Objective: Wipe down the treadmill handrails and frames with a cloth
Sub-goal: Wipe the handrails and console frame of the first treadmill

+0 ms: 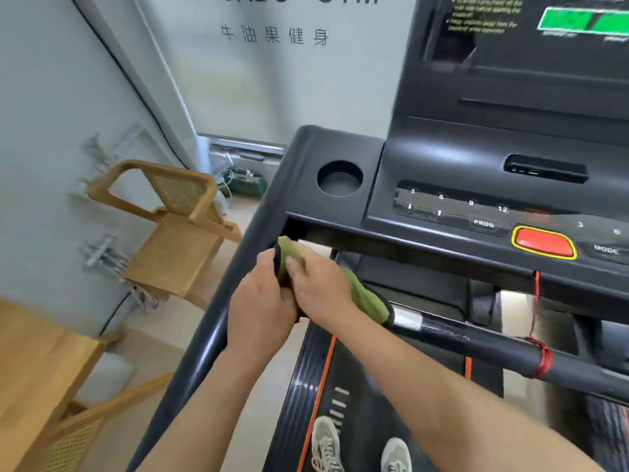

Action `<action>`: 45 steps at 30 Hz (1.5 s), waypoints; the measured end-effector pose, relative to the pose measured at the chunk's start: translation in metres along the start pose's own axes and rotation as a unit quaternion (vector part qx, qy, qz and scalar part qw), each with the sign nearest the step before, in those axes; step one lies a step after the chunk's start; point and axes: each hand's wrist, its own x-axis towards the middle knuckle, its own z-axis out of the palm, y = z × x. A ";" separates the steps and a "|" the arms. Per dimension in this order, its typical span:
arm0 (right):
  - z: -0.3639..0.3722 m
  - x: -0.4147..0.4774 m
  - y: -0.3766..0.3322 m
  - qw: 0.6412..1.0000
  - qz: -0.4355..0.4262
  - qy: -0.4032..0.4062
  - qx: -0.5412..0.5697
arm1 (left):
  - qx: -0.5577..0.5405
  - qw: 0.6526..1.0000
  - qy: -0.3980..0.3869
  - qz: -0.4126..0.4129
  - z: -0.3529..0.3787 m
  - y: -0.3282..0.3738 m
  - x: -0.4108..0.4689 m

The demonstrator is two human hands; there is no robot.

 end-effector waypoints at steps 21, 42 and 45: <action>-0.019 0.086 -0.028 0.937 -0.071 -0.089 -0.331 | 0.078 0.988 0.046 0.128 -0.022 -0.005 0.108; -0.091 0.269 0.014 0.931 0.007 -0.085 -0.354 | 0.028 0.992 -0.044 0.112 0.070 0.057 0.280; -0.091 0.274 0.013 0.922 0.034 -0.078 -0.377 | 0.016 0.994 -0.055 0.093 0.072 0.055 0.288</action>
